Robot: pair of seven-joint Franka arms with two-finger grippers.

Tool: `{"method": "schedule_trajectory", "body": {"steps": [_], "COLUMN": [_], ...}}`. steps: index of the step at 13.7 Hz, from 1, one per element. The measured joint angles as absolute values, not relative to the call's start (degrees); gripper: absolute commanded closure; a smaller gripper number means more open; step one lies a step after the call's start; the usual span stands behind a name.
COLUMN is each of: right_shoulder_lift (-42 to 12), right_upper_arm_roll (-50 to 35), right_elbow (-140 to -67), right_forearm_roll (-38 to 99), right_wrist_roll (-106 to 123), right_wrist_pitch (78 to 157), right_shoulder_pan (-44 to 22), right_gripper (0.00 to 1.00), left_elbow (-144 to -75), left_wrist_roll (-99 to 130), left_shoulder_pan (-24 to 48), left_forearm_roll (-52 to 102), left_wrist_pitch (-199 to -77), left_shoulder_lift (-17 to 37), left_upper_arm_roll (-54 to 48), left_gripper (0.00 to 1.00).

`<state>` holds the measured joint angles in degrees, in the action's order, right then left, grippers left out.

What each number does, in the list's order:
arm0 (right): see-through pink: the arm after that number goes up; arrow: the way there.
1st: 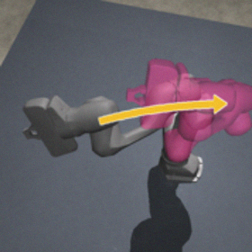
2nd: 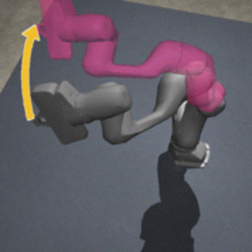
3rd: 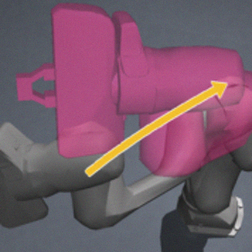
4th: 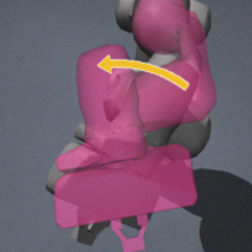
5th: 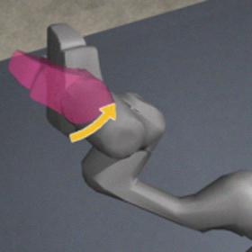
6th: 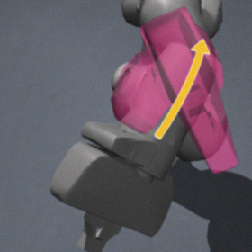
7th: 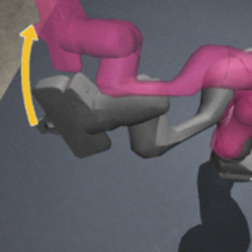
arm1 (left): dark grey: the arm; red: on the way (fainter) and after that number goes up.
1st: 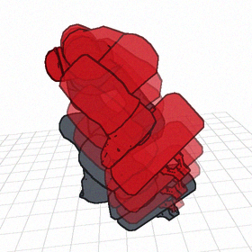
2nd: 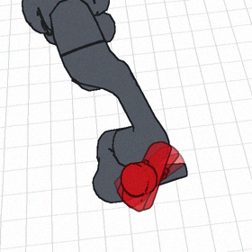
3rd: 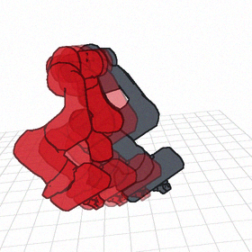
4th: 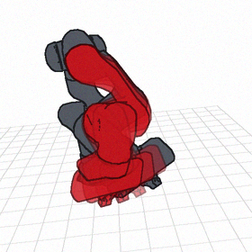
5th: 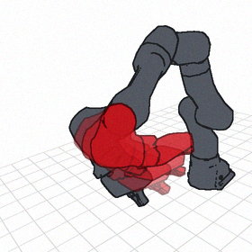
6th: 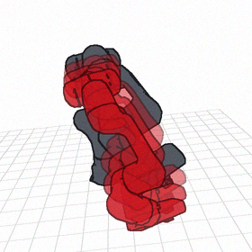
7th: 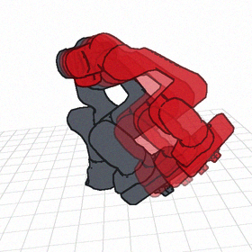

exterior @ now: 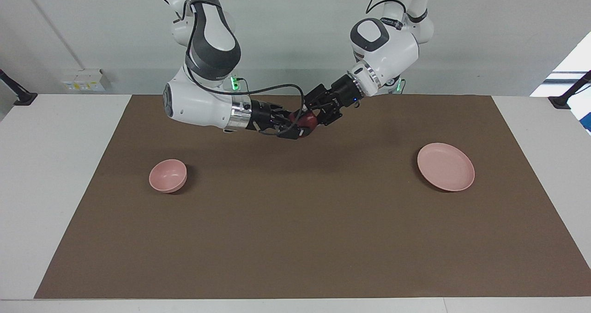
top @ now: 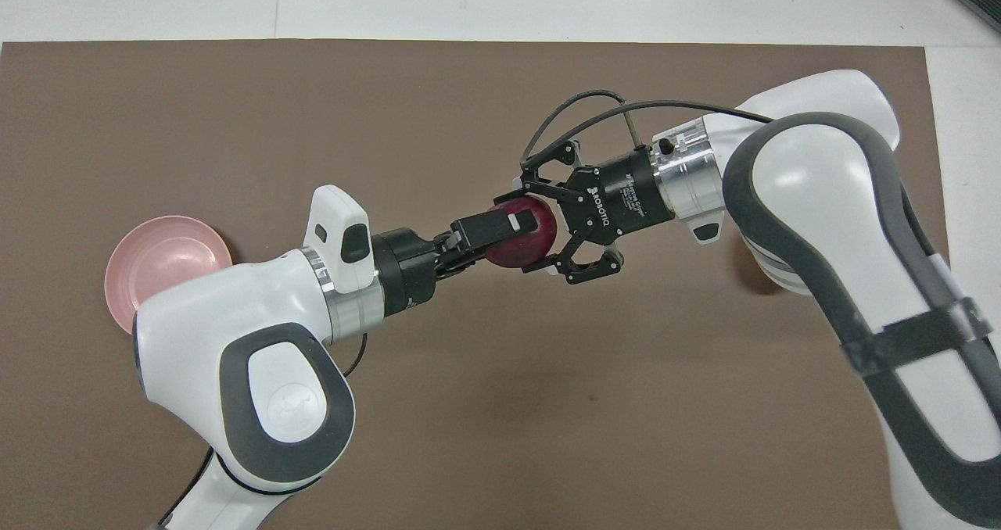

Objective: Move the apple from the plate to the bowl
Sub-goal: 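Close the right gripper on the apple held by the left gripper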

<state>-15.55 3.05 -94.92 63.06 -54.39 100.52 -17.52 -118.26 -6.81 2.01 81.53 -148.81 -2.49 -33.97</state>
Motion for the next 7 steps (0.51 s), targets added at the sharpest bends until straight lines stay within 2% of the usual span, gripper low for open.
{"method": "schedule_trajectory", "body": {"steps": [1, 2, 3, 4, 5, 7], "right_shoulder_lift": [-15.5, -15.5, -15.5, -15.5, -15.5, -15.6], "right_upper_arm_roll": [3.0, 3.1, 3.1, 3.0, 3.0, 3.2], "right_elbow": [-94.9, -94.9, -94.9, -94.9, -94.9, -94.9], "right_forearm_roll": [63.1, 63.1, 63.1, 63.1, 63.1, 63.1], "right_wrist_roll": [-54.4, -54.4, -54.4, -54.4, -54.4, -54.4], "right_wrist_pitch": [100.5, 100.5, 100.5, 100.5, 100.5, 100.6], "right_shoulder_pan": [-17.5, -17.5, -17.5, -17.5, -17.5, -17.3], "right_gripper": [1.00, 1.00, 1.00, 1.00, 1.00, 1.00], "left_elbow": [-118.3, -118.3, -118.3, -118.2, -118.2, -118.1], "left_wrist_roll": [-6.8, -6.8, -6.8, -6.8, -6.9, -6.9], "left_shoulder_pan": [2.0, 2.0, 2.0, 2.0, 2.0, 2.0], "left_forearm_roll": [81.5, 81.5, 81.5, 81.5, 81.4, 79.5], "left_wrist_pitch": [-148.8, -148.8, -148.8, -148.8, -148.8, -149.7], "left_shoulder_lift": [-2.5, -2.5, -2.5, -2.5, -2.5, -2.4], "left_upper_arm_roll": [-34.0, -34.0, -34.0, -34.0, -34.0, -34.1], "left_gripper": [1.00, 0.95, 0.46, 0.06, 0.00, 0.00]}}
